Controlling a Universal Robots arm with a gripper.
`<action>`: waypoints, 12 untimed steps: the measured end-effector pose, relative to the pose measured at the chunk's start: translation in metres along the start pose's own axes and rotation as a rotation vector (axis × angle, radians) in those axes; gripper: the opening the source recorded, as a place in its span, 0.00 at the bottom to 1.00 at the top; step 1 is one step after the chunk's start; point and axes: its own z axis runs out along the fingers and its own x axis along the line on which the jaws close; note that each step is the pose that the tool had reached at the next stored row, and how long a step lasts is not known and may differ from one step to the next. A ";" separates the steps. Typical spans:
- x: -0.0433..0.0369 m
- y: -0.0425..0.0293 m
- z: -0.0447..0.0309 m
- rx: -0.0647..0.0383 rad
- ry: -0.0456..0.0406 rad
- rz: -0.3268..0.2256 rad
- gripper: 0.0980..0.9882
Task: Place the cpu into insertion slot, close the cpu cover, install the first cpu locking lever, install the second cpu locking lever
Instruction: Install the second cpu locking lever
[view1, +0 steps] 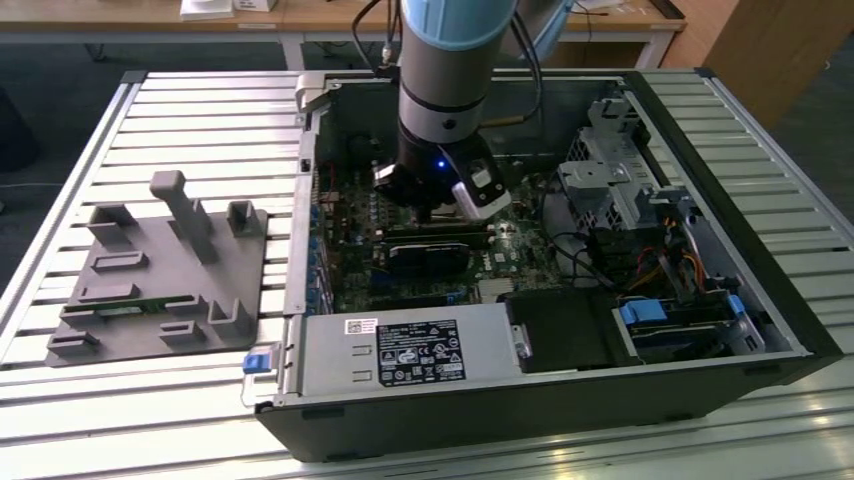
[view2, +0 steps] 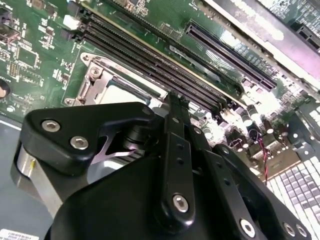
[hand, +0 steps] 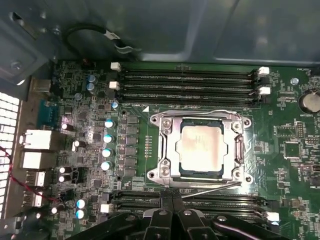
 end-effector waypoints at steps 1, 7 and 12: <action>0.0000 -0.0002 0.0013 0.000 -0.0002 0.002 0.01; 0.0006 -0.0017 0.0069 -0.008 -0.0005 0.005 0.01; 0.0031 -0.0066 0.0064 -0.053 -0.0011 0.005 0.01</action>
